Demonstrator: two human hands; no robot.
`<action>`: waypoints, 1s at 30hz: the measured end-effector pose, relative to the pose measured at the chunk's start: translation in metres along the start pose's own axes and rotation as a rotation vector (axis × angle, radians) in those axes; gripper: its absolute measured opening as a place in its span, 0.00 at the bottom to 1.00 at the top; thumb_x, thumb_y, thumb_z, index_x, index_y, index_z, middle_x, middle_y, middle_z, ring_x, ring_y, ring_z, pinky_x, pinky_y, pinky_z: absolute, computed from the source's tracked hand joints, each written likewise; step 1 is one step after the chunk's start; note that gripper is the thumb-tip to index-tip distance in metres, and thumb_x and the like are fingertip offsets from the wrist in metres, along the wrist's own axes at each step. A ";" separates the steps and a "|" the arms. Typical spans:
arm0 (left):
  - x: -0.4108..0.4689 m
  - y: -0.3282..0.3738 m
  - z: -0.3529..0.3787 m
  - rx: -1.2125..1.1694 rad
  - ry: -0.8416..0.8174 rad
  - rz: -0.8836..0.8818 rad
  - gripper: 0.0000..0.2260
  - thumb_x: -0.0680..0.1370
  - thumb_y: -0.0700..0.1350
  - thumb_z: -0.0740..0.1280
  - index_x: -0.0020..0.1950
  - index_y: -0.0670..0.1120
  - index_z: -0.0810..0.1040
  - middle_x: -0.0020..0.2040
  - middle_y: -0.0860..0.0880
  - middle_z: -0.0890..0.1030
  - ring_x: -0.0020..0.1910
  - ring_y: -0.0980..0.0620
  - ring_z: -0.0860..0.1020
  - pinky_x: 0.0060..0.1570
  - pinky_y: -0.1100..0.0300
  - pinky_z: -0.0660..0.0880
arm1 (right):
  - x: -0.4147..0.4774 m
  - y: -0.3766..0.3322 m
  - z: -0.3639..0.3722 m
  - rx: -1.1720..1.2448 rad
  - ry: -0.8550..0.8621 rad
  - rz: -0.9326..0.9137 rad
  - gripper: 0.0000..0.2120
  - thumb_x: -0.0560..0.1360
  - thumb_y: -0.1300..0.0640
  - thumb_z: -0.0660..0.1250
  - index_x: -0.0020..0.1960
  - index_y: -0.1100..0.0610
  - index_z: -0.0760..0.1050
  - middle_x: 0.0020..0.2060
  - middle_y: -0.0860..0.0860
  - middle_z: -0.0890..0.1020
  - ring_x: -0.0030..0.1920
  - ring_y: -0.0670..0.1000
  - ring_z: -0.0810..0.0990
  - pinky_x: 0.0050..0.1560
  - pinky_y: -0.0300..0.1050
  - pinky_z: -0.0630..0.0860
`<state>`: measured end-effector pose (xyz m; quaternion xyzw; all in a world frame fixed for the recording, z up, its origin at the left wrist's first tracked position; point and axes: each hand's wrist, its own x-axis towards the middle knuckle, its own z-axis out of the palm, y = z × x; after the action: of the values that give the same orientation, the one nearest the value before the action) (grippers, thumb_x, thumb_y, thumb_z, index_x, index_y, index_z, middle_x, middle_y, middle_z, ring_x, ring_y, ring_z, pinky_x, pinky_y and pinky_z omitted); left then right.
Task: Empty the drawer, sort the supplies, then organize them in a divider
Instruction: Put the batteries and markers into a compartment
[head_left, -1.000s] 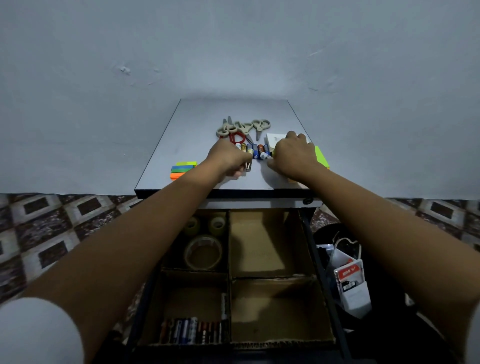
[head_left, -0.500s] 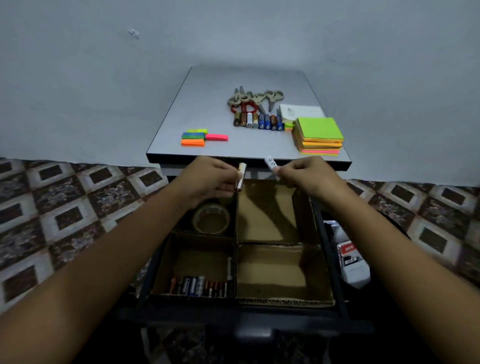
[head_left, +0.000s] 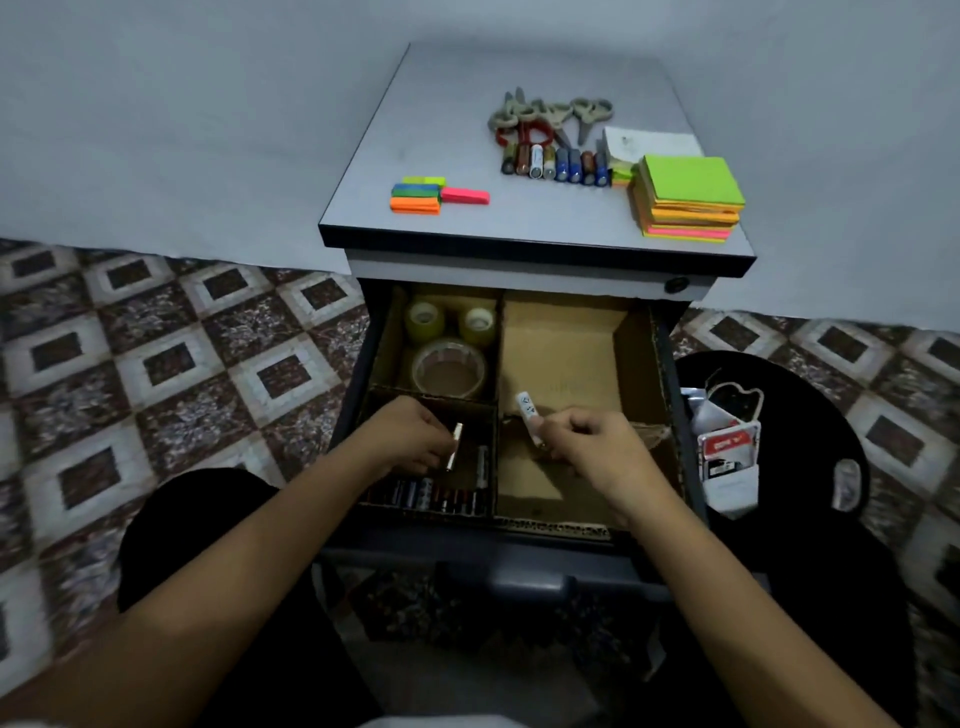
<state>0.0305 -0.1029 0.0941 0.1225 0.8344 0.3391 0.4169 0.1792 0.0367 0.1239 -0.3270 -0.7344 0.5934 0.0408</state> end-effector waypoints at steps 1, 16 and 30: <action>0.004 -0.001 0.004 0.044 0.009 0.009 0.04 0.76 0.41 0.68 0.42 0.41 0.78 0.36 0.46 0.79 0.35 0.53 0.77 0.33 0.63 0.74 | -0.002 0.002 0.002 -0.004 -0.002 -0.003 0.19 0.75 0.53 0.67 0.45 0.73 0.75 0.33 0.56 0.72 0.36 0.50 0.69 0.33 0.35 0.66; 0.020 -0.007 0.025 0.293 0.009 0.085 0.08 0.74 0.40 0.68 0.50 0.37 0.81 0.47 0.41 0.81 0.50 0.45 0.80 0.43 0.60 0.72 | -0.005 0.014 0.018 0.035 -0.015 0.010 0.08 0.74 0.52 0.68 0.39 0.55 0.81 0.31 0.48 0.77 0.35 0.45 0.73 0.41 0.42 0.70; -0.024 0.002 0.011 -0.331 -0.034 0.166 0.08 0.79 0.46 0.62 0.49 0.47 0.80 0.46 0.49 0.82 0.41 0.55 0.78 0.46 0.60 0.73 | -0.002 0.015 0.030 0.091 -0.051 0.026 0.06 0.74 0.53 0.68 0.38 0.50 0.78 0.31 0.47 0.78 0.33 0.44 0.73 0.35 0.38 0.68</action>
<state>0.0542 -0.1078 0.1056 0.1264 0.7472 0.5028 0.4158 0.1743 0.0116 0.1025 -0.3192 -0.7030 0.6349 0.0293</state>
